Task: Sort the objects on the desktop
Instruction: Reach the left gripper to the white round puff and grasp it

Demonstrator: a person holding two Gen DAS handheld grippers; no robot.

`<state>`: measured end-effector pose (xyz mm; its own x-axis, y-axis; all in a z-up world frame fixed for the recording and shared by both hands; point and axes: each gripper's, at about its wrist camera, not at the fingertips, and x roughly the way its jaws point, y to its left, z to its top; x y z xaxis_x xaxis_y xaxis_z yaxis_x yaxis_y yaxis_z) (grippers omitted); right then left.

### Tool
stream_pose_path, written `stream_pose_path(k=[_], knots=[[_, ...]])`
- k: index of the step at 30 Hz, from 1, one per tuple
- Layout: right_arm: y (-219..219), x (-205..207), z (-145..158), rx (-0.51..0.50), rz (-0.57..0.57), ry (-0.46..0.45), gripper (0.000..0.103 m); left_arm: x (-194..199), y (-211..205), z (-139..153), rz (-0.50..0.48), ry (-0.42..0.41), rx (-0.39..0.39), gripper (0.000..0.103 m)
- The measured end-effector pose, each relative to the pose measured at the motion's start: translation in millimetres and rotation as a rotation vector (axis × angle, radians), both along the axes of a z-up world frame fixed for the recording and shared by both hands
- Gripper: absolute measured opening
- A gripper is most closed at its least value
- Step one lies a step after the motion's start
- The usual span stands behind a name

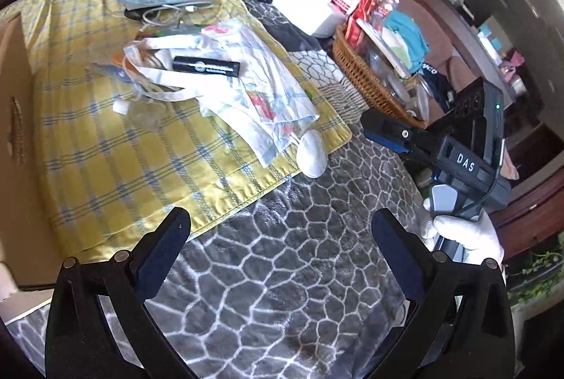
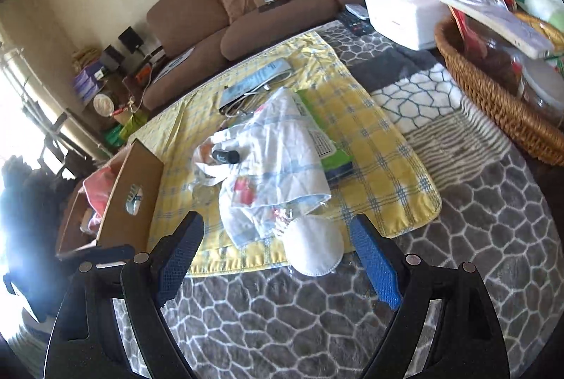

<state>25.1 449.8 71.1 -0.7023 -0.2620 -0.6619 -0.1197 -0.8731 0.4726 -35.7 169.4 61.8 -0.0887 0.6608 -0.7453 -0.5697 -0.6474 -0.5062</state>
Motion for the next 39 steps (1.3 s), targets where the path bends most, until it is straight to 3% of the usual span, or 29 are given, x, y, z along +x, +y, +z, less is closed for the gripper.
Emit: stream_pose_path(k=[9,14,17,19,21,24,26,29,32,34,39], knots=[[27.4,-11.4,-38.3,-0.252,-0.018,-0.025,0.084,8.5,68.9,-42.4,-0.061,0.008,-0.014,0.102],[22.5,-15.4,-48.5,-0.270,0.019,-0.055,0.084,3.2,90.6,-55.4,-0.038,0.027,-0.021,0.102],[14.8,-18.0,-56.9,-0.349,0.066,-0.070,0.084,3.5,97.6,-58.0,-0.039,0.060,-0.020,0.100],[9.3,-20.2,-59.7,-0.438,0.105,-0.056,0.084,2.7,95.9,-58.8,-0.027,0.062,-0.014,0.091],[3.6,-22.5,-58.6,-0.455,0.127,-0.056,0.084,-0.3,90.8,-59.7,-0.007,0.061,-0.022,0.062],[1.2,-22.9,-54.5,-0.409,0.121,-0.066,0.084,-3.8,81.1,-61.4,-0.018,0.074,-0.054,0.036],[3.2,-21.0,-52.4,-0.405,0.103,-0.062,0.084,-6.5,74.8,-61.6,-0.022,0.065,-0.058,0.031],[7.5,-16.4,-53.3,-0.384,0.071,-0.071,0.084,-7.2,71.4,-60.1,-0.015,0.036,-0.043,0.031],[11.0,-11.5,-64.8,-0.435,0.039,-0.091,0.084,-3.5,73.1,-60.0,-0.016,0.030,-0.036,0.031],[11.4,-10.8,-71.2,-0.462,0.035,-0.103,0.084,-1.6,74.4,-59.6,-0.024,0.022,-0.019,0.016],[13.5,-13.7,-63.8,-0.454,0.030,-0.078,0.084,1.4,67.5,-47.8,-0.020,-0.032,0.052,0.005]])
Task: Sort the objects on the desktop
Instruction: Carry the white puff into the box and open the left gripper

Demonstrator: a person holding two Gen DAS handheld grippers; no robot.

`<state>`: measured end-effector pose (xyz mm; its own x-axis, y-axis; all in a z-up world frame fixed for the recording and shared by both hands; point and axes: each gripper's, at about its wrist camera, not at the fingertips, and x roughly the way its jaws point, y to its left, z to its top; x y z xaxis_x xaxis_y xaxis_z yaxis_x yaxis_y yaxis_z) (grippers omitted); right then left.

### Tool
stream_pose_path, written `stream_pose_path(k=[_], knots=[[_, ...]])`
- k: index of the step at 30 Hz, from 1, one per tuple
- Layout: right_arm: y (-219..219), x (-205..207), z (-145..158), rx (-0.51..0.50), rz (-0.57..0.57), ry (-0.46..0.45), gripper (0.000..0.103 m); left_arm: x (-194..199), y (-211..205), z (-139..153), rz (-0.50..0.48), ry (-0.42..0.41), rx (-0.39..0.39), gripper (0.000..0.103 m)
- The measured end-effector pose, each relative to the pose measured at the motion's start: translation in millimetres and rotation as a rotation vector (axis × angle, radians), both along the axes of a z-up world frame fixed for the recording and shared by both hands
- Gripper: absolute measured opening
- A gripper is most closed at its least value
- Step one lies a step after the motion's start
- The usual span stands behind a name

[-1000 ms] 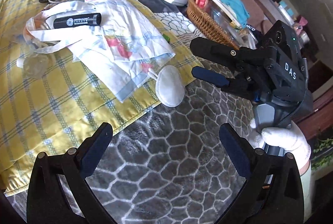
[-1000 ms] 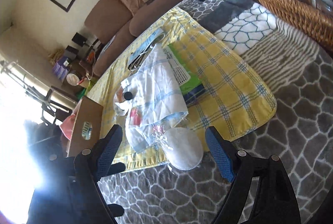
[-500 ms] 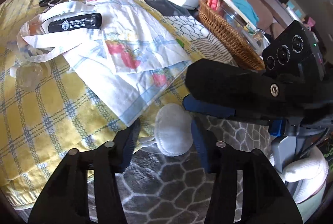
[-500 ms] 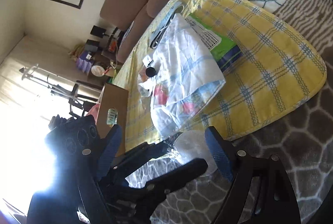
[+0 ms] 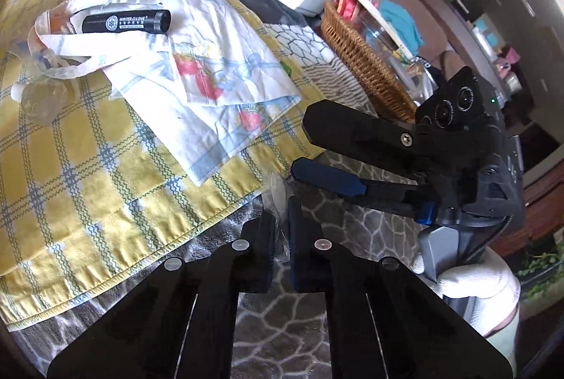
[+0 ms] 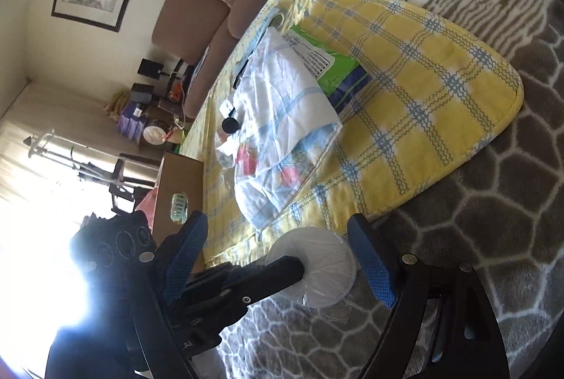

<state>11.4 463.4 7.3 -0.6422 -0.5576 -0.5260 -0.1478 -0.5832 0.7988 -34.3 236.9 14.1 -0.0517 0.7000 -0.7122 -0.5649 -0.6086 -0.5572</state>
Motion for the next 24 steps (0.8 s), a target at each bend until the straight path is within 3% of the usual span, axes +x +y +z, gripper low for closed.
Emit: stream_pose_path(k=[2,5,11,13,17,19,20,21,22,23,24], knots=[[-0.1,-0.8,9.8,0.024,-0.006,0.029,0.084,-0.6,-11.2,15.6,0.000,0.010,0.029,0.005],[-8.6,-3.7,36.8,0.146,0.004,0.087,0.084,-8.0,-48.9,52.5,0.029,0.041,0.081,0.005],[-53.6,-12.4,76.8,0.518,-0.012,0.187,0.094,-33.0,-164.9,120.5,0.143,0.150,0.083,0.005],[-75.9,-21.5,86.0,0.684,-0.023,0.195,0.100,-41.2,-202.5,131.5,0.186,0.166,0.055,0.005],[-115.2,-45.3,103.2,0.953,0.025,0.261,0.100,-53.4,-271.2,139.7,0.276,0.196,0.012,0.005],[-120.1,-61.1,112.4,0.984,0.047,0.314,0.101,-58.0,-298.9,137.7,0.313,0.194,0.006,0.005],[-120.5,-69.5,114.6,0.906,0.119,0.364,0.102,-59.1,-310.7,134.6,0.332,0.190,0.002,0.005],[-119.7,-79.3,113.0,0.825,0.196,0.403,0.098,-60.9,-320.7,130.4,0.347,0.183,-0.001,0.005],[-121.0,-89.5,109.1,0.818,0.227,0.395,0.096,-62.4,-329.7,125.9,0.358,0.175,-0.001,0.005],[-123.3,-102.0,102.6,0.851,0.246,0.351,0.083,-62.8,-337.3,120.8,0.370,0.169,-0.003,0.005],[-124.8,-112.5,93.8,0.899,0.267,0.302,0.051,-63.1,-344.9,115.9,0.381,0.162,-0.002,0.005]])
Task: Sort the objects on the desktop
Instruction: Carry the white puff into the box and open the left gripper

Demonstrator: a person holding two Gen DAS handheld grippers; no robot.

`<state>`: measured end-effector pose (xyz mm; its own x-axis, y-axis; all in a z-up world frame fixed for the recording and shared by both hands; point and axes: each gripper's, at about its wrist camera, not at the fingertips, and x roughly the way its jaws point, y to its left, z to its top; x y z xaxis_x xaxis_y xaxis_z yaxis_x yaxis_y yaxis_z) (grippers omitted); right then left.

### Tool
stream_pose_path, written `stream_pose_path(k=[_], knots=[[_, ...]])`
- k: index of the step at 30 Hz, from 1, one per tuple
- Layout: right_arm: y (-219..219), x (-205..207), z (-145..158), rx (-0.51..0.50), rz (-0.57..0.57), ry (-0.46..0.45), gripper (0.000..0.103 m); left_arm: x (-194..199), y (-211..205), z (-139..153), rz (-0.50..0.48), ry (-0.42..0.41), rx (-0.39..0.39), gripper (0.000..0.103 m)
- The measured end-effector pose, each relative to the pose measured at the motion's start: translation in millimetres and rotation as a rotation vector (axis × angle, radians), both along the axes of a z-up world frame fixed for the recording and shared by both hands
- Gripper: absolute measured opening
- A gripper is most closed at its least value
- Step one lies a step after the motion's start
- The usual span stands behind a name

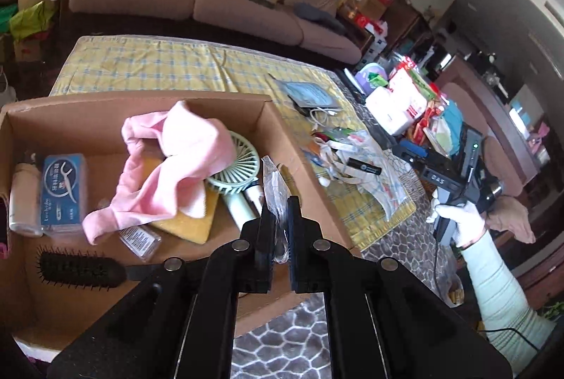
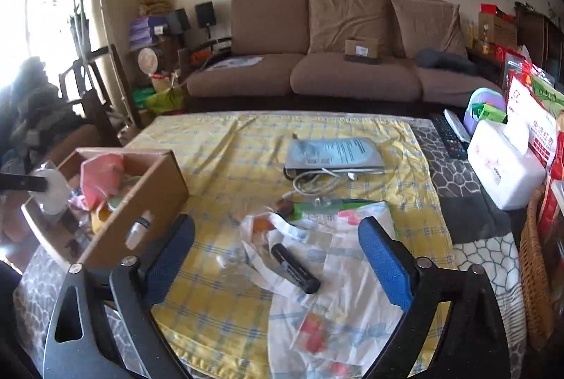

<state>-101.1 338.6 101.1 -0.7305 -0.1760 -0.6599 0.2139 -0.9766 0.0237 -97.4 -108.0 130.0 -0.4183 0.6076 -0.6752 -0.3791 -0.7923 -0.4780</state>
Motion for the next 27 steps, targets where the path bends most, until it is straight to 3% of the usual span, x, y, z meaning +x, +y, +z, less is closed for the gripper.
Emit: stream_pose_path(k=[2,4,8,10,12,13,16,18,20,27], knots=[[2.4,-16.6,-18.6,0.050,-0.008,-0.086,0.022,-1.4,-11.4,-8.7,0.012,-0.011,0.010,0.005],[7.4,-26.6,-35.1,0.021,0.016,-0.164,0.025,-3.4,-19.2,-15.7,0.022,-0.017,0.018,0.005],[4.4,-25.8,-43.0,-0.010,0.047,-0.159,0.025,-7.9,-36.5,-27.0,0.039,-0.040,0.032,0.005],[-0.6,-26.3,-48.9,0.003,0.074,-0.178,0.030,-9.0,-41.2,-29.9,0.040,-0.046,0.032,0.005],[-8.3,-26.3,-53.7,0.042,0.101,-0.194,0.048,-8.8,-45.1,-31.0,0.042,-0.050,0.033,0.005],[-10.9,-27.4,-58.2,0.068,0.107,-0.207,0.051,-8.9,-46.5,-31.8,0.043,-0.053,0.030,0.005],[-13.7,-28.2,-63.4,0.111,0.113,-0.205,0.046,-8.2,-51.6,-32.9,0.050,-0.059,0.015,0.005],[-8.9,-31.6,-61.1,0.077,0.105,-0.226,0.025,-7.3,-59.6,-32.5,0.062,-0.063,0.006,0.005],[-4.5,-32.7,-55.5,0.035,0.102,-0.234,0.019,-7.0,-68.6,-31.0,0.076,-0.068,0.012,0.005],[-9.4,-9.8,-9.2,-0.059,0.087,-0.137,0.015,-8.9,-64.9,-38.6,0.045,-0.124,0.054,0.005]])
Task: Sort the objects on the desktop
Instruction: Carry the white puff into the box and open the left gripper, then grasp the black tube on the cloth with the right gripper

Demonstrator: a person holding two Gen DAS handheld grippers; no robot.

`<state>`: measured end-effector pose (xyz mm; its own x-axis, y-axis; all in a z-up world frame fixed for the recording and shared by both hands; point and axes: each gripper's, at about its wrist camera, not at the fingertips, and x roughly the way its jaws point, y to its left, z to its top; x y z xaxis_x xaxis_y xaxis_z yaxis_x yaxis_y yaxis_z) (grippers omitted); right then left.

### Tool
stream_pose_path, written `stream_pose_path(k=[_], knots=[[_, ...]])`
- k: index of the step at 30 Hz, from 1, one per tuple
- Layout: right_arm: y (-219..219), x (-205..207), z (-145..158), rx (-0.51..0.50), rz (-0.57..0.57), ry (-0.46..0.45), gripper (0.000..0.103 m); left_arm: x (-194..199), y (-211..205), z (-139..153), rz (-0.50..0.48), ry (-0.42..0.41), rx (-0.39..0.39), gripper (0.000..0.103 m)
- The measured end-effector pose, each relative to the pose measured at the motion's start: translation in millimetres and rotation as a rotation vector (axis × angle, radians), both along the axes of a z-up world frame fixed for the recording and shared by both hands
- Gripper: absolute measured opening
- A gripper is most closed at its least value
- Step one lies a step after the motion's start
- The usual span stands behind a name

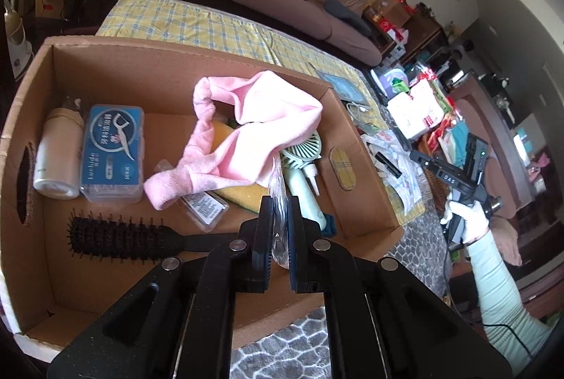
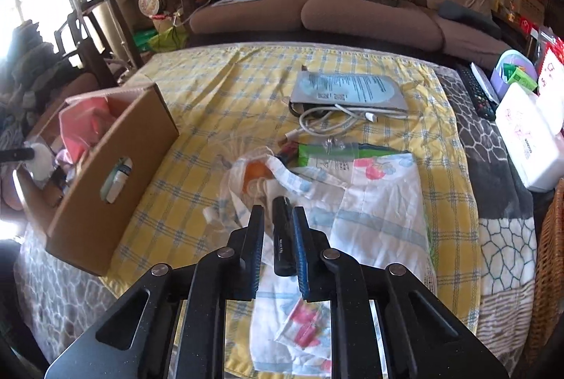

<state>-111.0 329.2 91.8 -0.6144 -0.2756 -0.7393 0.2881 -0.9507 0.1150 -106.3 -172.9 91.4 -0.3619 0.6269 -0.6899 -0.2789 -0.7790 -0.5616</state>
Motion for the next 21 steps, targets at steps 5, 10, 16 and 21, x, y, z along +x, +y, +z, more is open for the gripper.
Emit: stream_pose_path(k=[5,10,16,21], knots=[[-30.3,14.4,34.3,0.002,0.058,0.023,0.015,-14.1,45.9,-18.8,-0.075,-0.101,0.108,0.006],[-37.8,-2.0,23.4,0.088,0.001,-0.060,0.016,-29.4,79.3,-36.4,-0.066,-0.123,-0.077,0.038],[-44.2,-28.1,-23.2,0.235,-0.032,-0.175,0.017,-3.9,62.3,-12.7,-0.042,-0.025,-0.111,0.053],[-44.8,-40.4,-54.7,0.315,-0.059,-0.235,0.022,18.0,50.1,6.8,-0.037,0.044,-0.071,0.057]])
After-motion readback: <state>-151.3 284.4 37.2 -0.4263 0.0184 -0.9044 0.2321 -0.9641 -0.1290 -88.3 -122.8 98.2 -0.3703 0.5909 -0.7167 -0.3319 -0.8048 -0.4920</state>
